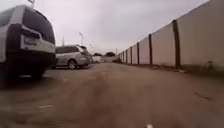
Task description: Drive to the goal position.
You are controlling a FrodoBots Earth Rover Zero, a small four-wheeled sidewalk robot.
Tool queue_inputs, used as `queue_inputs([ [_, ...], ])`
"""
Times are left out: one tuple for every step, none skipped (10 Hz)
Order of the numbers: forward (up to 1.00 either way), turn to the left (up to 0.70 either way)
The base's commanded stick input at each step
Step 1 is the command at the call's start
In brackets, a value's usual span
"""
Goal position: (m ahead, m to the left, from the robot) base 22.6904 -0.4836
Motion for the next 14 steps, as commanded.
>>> queue_inputs([
  [0.85, 0.01],
  [0.85, 0.01],
  [0.85, 0.01],
  [0.85, 0.01],
  [0.85, 0.01],
  [0.85, 0.01],
  [0.85, 0.01],
  [0.85, 0.01],
  [0.85, 0.01],
  [0.85, 0.01],
  [0.85, 0.01],
  [0.85, 0.01],
  [0.85, 0.01],
  [0.85, 0.01],
])
